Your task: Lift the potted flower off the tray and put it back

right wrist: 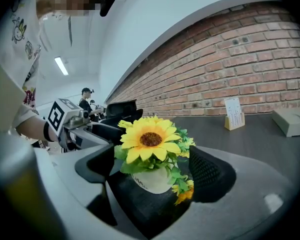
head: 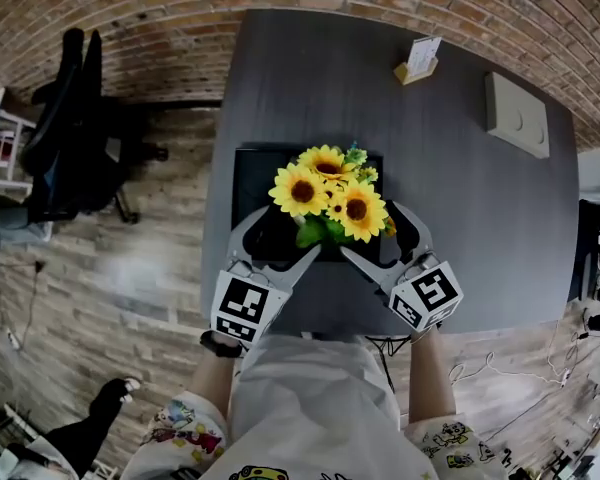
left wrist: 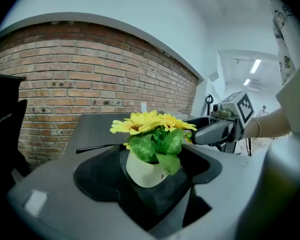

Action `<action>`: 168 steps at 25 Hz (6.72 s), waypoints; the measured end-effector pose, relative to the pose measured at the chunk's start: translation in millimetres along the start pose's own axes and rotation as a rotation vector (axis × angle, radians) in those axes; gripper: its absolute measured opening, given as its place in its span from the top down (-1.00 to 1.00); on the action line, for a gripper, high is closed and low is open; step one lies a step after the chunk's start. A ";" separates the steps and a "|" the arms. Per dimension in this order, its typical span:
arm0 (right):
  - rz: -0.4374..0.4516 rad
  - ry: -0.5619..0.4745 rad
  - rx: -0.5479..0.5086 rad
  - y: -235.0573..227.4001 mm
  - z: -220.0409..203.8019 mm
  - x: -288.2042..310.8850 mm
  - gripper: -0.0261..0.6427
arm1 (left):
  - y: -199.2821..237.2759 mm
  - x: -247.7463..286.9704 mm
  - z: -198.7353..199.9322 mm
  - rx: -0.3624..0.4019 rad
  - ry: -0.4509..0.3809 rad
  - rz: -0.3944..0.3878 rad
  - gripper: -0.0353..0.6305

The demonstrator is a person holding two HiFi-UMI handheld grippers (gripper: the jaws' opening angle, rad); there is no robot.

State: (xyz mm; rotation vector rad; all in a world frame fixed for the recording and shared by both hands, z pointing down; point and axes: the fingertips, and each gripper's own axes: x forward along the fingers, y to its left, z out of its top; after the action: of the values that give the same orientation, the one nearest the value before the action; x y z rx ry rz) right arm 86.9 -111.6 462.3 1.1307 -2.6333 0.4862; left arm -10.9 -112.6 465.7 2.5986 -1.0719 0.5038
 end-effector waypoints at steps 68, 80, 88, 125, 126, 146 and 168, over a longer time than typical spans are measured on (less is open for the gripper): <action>0.188 0.017 -0.233 -1.1 26.2 19.6 -0.16 | -11.5 28.8 35.8 0.196 0.004 -0.151 -0.18; 0.155 -0.089 -0.346 21.7 93.9 -22.6 -0.16 | -36.0 -8.9 100.8 0.234 -0.084 -0.129 -0.19; 0.140 -0.175 -0.387 54.2 117.3 -60.6 -0.16 | -65.7 -47.7 123.0 0.275 -0.128 -0.120 -0.19; 0.102 -0.190 -0.338 75.4 119.0 -79.6 -0.16 | -80.9 -69.0 122.8 0.228 -0.146 -0.166 -0.19; 0.101 -0.187 -0.337 75.2 118.4 -79.6 -0.16 | -81.0 -68.8 122.5 0.226 -0.146 -0.168 -0.19; 0.109 -0.167 -0.303 71.0 109.6 -75.4 -0.16 | -79.3 -62.8 113.2 0.188 -0.130 -0.172 -0.19; 0.148 -0.060 -0.227 32.3 63.6 -2.8 -0.16 | -22.0 -9.7 62.5 0.099 -0.019 -0.169 -0.19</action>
State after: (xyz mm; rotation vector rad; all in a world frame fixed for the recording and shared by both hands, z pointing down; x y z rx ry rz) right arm 59.8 -113.7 396.3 0.8995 -2.7509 0.1756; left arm 11.5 -115.7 402.7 2.7545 -0.8422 0.5050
